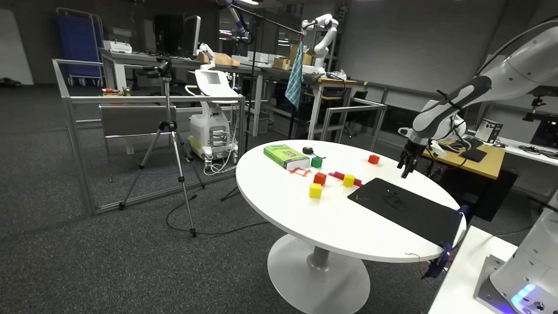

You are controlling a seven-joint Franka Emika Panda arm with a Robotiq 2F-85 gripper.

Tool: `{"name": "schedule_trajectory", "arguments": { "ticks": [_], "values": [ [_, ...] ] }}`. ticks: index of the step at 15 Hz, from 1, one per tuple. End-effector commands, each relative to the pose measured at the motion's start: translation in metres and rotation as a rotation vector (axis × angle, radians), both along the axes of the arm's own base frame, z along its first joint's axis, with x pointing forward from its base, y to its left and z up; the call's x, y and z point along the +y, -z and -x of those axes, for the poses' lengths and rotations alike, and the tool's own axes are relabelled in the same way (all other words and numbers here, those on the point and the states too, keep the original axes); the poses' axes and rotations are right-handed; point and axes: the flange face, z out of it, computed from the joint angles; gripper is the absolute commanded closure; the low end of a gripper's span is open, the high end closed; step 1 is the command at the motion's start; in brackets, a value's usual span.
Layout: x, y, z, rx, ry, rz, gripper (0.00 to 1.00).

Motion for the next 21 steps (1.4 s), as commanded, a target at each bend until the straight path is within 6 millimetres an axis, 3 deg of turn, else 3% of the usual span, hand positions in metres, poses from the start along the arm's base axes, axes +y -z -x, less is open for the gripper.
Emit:
{"name": "schedule_trajectory", "arguments": {
  "ticks": [1, 6, 15, 21],
  "values": [
    [0.001, 0.001, 0.0, 0.004, 0.0, -0.001, 0.0],
    [0.013, -0.003, 0.004, -0.094, -0.085, 0.054, 0.0],
    [0.031, 0.036, 0.051, -0.15, -0.378, 0.201, 0.0],
    [0.014, 0.059, 0.051, -0.111, -0.28, 0.151, 0.0]
  ]
}}
